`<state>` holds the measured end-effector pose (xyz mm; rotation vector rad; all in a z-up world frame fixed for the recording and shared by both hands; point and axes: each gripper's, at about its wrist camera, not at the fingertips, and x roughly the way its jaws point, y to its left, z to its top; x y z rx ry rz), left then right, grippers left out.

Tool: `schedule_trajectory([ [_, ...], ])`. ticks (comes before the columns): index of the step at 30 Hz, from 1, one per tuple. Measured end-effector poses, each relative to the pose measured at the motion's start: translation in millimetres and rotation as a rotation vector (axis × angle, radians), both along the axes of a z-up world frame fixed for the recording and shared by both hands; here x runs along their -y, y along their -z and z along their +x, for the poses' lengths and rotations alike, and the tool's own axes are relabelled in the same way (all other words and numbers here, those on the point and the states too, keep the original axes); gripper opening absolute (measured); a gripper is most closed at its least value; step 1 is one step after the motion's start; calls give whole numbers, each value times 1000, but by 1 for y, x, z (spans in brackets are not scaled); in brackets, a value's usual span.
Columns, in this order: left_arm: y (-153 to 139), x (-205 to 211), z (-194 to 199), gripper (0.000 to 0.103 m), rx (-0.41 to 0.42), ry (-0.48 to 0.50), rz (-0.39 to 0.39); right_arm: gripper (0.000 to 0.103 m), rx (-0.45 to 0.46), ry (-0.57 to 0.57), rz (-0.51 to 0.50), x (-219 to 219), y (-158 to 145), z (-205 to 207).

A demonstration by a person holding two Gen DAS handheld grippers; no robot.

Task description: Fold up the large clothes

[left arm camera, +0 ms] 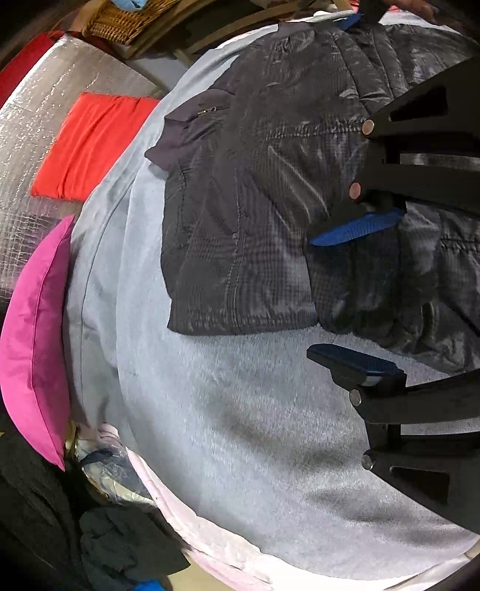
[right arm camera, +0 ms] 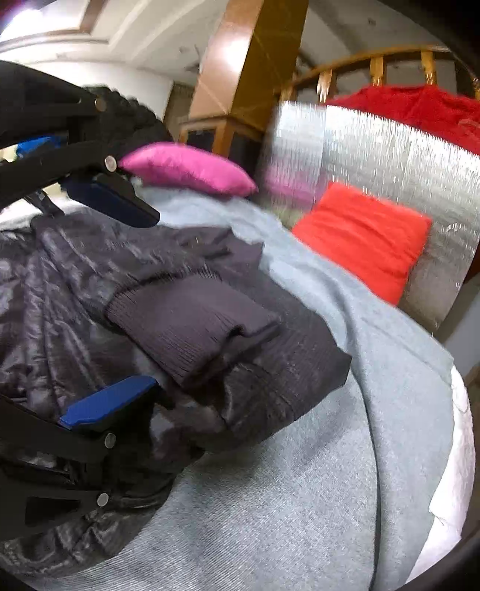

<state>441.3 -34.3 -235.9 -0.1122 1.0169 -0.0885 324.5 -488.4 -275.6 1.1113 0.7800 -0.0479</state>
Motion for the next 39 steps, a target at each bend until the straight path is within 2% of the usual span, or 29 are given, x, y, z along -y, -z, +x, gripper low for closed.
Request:
schedule_trajectory([
  [2,1,1,2,56,-7,-4,-3,76,-31,45,-41,-2,2,12],
  [5,1,3,3,56,-9,-3,3,55,-71,108,-92,-5,5,23],
  [6,1,2,3,56,-7,-2,5,32,-76,111,-105,-7,6,26],
  [7,1,2,3,56,-7,-2,4,26,-65,105,-102,-4,6,26],
  [10,1,0,3,56,-11,0,-3,17,36,105,-125,-7,-10,13],
  [16,0,2,-5,57,-9,33,13,15,133,75,-275,-29,-60,-19],
  [18,2,4,-10,57,-17,47,23,15,132,72,-324,-34,-69,-36],
  [21,5,5,-11,61,-27,54,29,15,67,50,-408,-32,-59,-42],
  [23,6,3,-11,62,-30,53,27,18,-6,23,-368,-20,-36,-44],
  [25,3,2,-12,62,-26,51,22,19,-50,21,-273,-9,-20,-42],
  [28,-6,-2,-16,62,19,48,28,19,-13,27,-201,5,-21,-51],
  [30,-12,-6,-18,64,49,38,24,23,38,69,-242,15,-35,-62],
  [32,-15,-13,-19,68,69,21,10,56,69,102,-262,24,-42,-70],
  [33,-15,-16,-20,68,72,13,1,97,74,118,-269,27,-45,-72],
  [34,-15,-17,-19,69,68,10,-3,102,84,151,-287,29,-49,-78],
  [35,-14,-18,-18,69,62,7,-6,102,96,171,-311,29,-52,-81],
  [39,-3,-17,-13,69,17,-10,-15,102,43,63,-348,25,-43,-57],
])
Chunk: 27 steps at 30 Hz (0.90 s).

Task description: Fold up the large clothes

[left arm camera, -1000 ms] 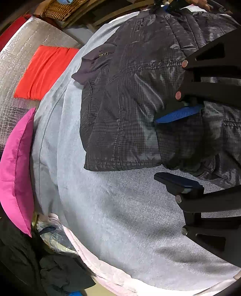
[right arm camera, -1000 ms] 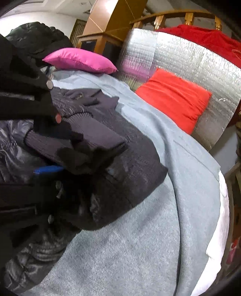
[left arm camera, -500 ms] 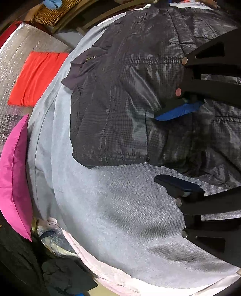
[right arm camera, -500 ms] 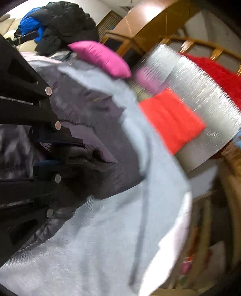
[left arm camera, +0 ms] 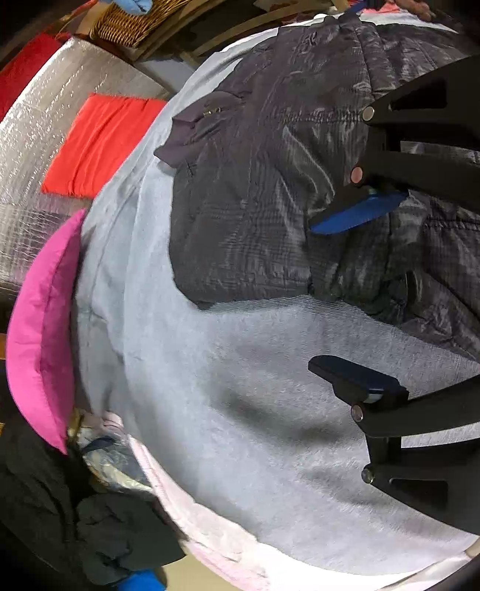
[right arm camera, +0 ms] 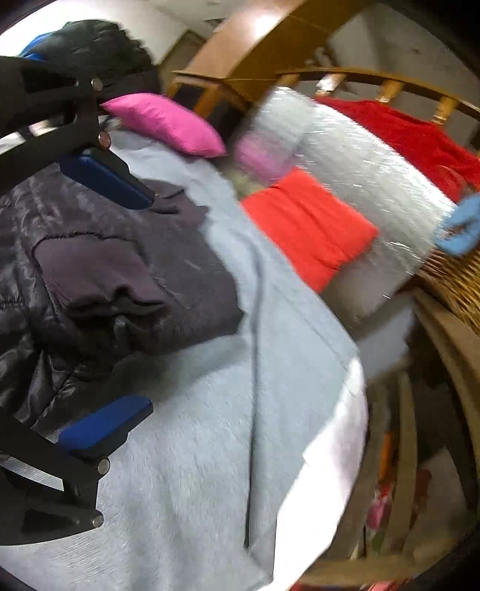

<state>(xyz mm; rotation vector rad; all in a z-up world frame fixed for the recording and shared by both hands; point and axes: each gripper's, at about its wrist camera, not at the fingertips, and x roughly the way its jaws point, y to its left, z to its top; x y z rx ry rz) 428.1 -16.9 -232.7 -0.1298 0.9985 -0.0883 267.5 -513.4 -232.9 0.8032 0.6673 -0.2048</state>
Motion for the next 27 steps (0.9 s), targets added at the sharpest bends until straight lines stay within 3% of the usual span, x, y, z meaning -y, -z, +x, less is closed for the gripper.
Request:
schedule_trajectory([
  [2,2,4,-1,69,-14,6,2,101,-75,-26,-23,-2,14,15],
  [6,3,14,-2,69,-23,30,16,97,-139,-108,5,-10,37,35],
  [8,10,18,-3,69,-39,32,28,96,-172,-141,-43,-23,38,41],
  [11,19,28,-5,69,-54,42,62,84,-205,-173,-143,-42,35,42],
  [15,8,38,-13,66,-17,90,94,62,-216,-167,-210,-54,31,36],
  [16,7,39,-13,65,-12,93,97,55,-204,-160,-224,-56,26,31],
  [19,0,34,-14,65,8,90,69,47,-153,-144,-244,-60,11,21],
  [21,-4,31,-13,66,25,78,71,47,-135,-136,-250,-59,5,17],
  [24,6,28,-3,73,-10,60,74,47,-207,-139,-240,-53,24,23],
  [27,24,30,4,73,-80,59,38,57,-221,-139,-166,-40,37,25],
])
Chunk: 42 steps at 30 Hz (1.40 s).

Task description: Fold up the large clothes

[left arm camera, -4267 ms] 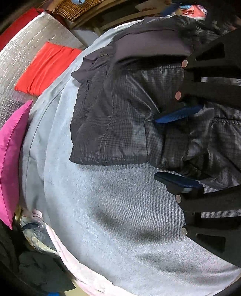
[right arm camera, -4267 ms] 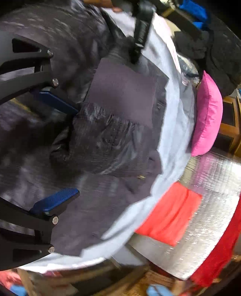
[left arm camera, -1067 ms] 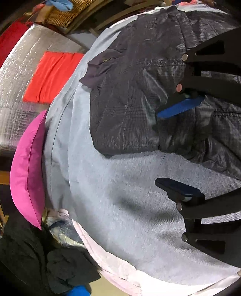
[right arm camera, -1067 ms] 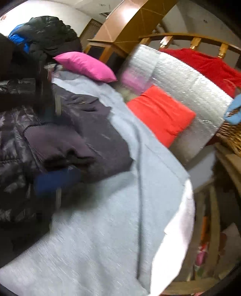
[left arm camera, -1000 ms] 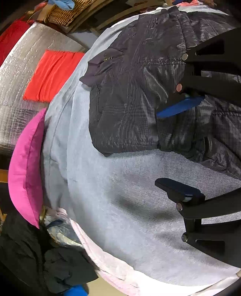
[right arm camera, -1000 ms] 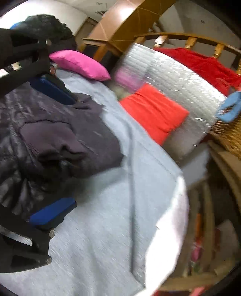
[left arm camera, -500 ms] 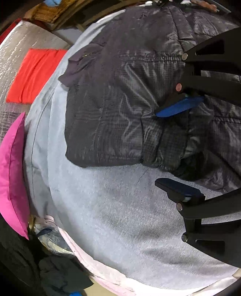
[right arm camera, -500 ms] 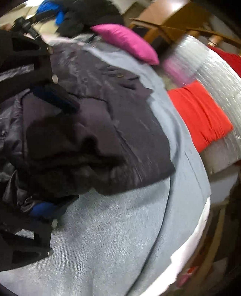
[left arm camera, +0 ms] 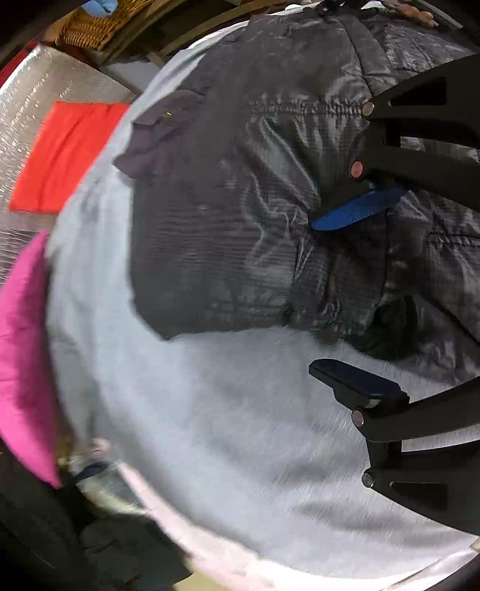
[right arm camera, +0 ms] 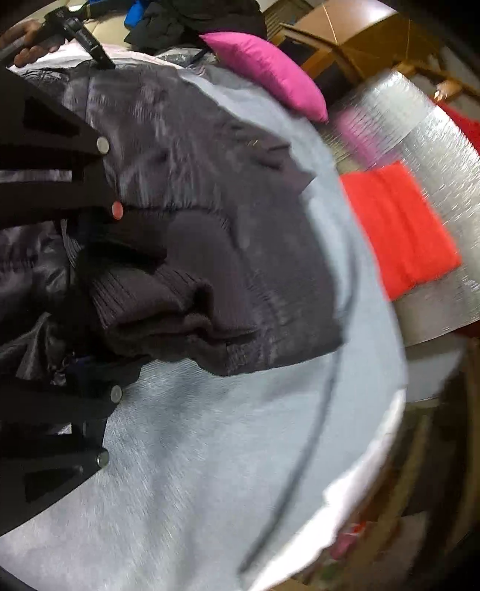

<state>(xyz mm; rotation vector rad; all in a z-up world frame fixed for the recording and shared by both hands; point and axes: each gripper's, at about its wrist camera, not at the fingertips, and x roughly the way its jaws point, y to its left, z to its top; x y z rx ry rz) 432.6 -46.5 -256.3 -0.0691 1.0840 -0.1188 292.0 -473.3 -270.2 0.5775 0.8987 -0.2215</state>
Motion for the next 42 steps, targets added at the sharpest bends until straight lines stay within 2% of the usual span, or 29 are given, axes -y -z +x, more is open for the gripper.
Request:
schedule_trajectory([
  [4,-8,-2,-1,73,9,-9,-25,64,6,13,81,12,-3,-5],
  [8,-29,6,-12,73,95,32,16,66,33,21,133,21,-10,-15],
  [12,-37,7,-20,73,159,53,36,71,77,38,187,28,-14,-18],
  [15,-23,8,-14,73,108,65,38,75,82,29,214,32,-14,-20],
  [18,-3,15,-4,73,28,80,53,76,55,13,195,27,-10,-14],
  [21,-8,15,-3,73,37,75,34,75,24,-13,161,17,1,-5],
  [23,-14,12,-6,73,55,72,30,64,26,-19,102,10,-1,-5],
  [25,-25,9,-11,73,97,61,21,51,64,-17,73,6,-12,-9],
  [28,-37,7,-16,73,156,58,14,46,124,-5,29,3,-30,-19],
  [30,-29,9,-13,73,133,57,46,46,91,-10,2,1,-25,-17],
  [32,-8,13,-5,74,55,66,77,46,14,-12,16,4,-7,-8],
  [33,-1,11,-2,75,36,60,61,49,-5,-10,50,7,3,-6],
  [35,-2,5,-4,76,26,42,29,54,5,-4,85,14,1,-5],
  [39,-23,3,-17,75,101,45,55,60,56,36,111,25,-17,-18],
  [42,-39,4,-31,75,177,57,44,63,151,106,15,30,-42,-38],
])
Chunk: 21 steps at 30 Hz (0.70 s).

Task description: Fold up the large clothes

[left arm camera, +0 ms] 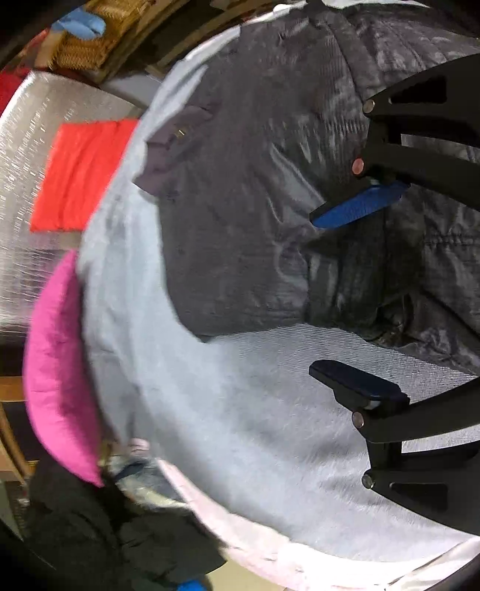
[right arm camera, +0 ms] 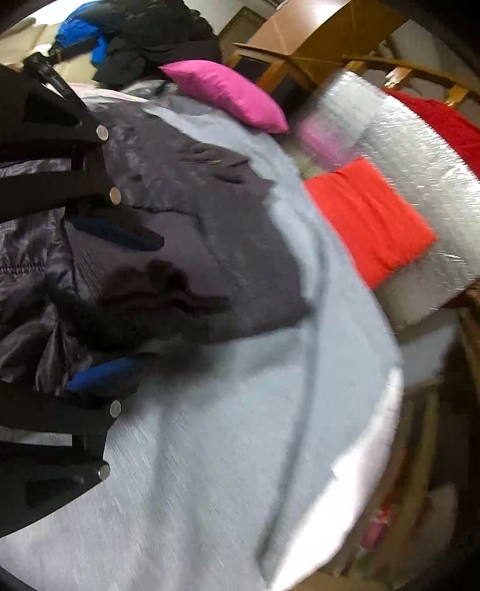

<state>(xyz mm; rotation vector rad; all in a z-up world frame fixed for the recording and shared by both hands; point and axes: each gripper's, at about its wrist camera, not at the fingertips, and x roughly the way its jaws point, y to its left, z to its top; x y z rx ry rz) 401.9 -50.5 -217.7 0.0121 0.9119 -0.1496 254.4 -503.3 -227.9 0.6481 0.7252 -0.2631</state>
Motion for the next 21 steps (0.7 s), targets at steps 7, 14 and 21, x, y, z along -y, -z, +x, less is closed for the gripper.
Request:
schedule_trajectory([
  [7,-10,17,-7,75,65,46,-19,63,147,-174,-115,-41,-31,-3],
  [14,23,44,3,76,-6,76,123,50,-48,-330,-88,-82,14,42],
  [21,11,56,-6,76,51,93,165,49,-26,-337,-83,-83,7,54],
])
